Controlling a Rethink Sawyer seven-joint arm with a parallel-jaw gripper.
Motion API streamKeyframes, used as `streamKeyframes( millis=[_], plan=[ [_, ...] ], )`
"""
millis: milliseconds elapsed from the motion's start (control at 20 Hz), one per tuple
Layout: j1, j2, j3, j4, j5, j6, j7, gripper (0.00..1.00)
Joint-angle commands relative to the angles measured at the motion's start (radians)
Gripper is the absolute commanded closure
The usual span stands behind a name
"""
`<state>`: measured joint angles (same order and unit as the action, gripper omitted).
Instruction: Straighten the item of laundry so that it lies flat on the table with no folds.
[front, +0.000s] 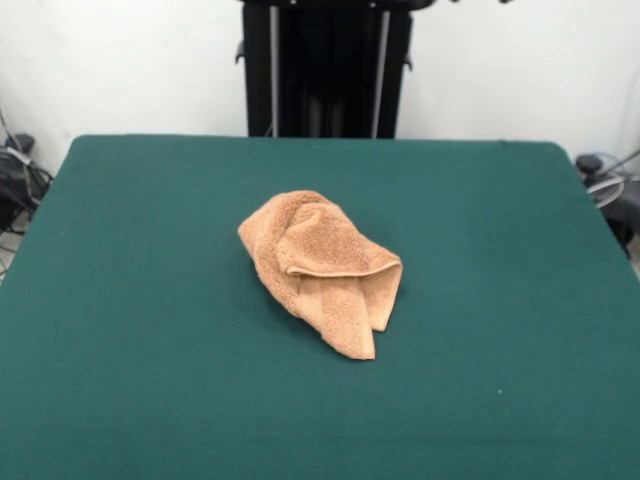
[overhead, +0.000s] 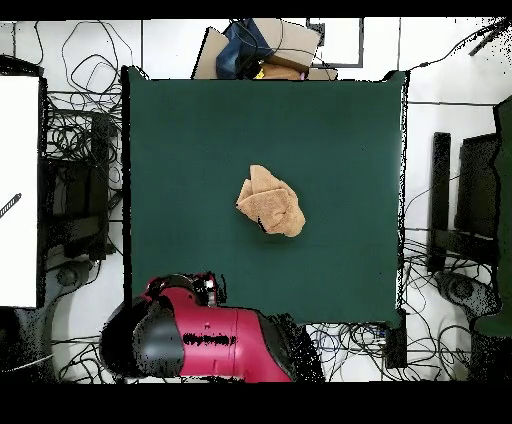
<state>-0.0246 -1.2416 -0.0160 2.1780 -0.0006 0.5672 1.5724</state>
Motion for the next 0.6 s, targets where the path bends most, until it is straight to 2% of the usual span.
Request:
streamKeyframes(
  millis=[50,600],
  plan=[
    [-0.045,0.023,-0.012,0.042,-0.014,0.025,0.117,0.00],
    [-0.129,0.047,0.018,0.027,-0.028,0.011,0.063,0.00]
  ],
)
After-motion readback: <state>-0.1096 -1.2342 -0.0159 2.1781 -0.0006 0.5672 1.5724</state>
